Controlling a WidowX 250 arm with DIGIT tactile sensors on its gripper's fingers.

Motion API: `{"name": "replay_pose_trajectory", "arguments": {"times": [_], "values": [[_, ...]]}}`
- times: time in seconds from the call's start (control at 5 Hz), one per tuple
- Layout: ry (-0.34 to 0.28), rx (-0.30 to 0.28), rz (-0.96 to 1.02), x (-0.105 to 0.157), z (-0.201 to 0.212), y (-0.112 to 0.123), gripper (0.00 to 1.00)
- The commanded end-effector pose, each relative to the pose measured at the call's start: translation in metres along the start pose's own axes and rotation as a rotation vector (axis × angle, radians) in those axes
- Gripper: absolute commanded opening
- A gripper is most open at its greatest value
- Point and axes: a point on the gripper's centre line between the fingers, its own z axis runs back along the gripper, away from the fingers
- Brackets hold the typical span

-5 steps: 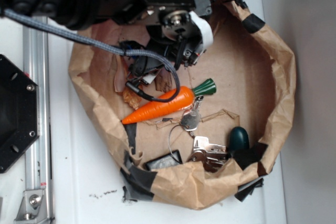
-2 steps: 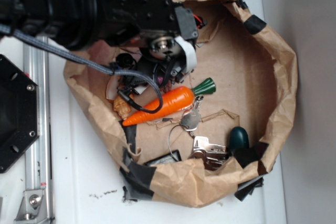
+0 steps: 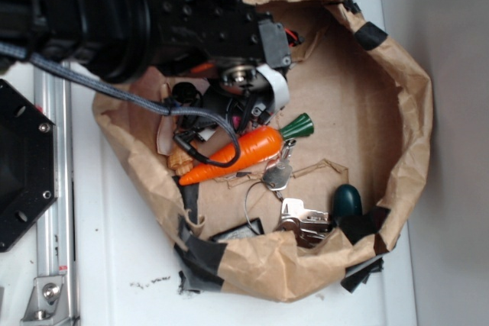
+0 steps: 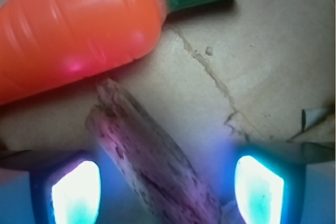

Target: Grab the wood chip.

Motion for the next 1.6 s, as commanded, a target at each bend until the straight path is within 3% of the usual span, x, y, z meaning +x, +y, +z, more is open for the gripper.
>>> {"name": "replay_pose_trajectory", "arguments": {"times": [0.0, 0.2, 0.4, 1.4], "values": [[-0.022, 0.020, -0.038, 0.017, -0.012, -0.001, 1.00], [-0.017, 0.009, -0.030, 0.018, -0.022, 0.000, 1.00], [-0.035, 0.033, -0.018, 0.018, -0.019, -0.003, 0.00], [-0.040, 0.052, -0.002, 0.013, -0.010, -0.004, 0.00]]}}
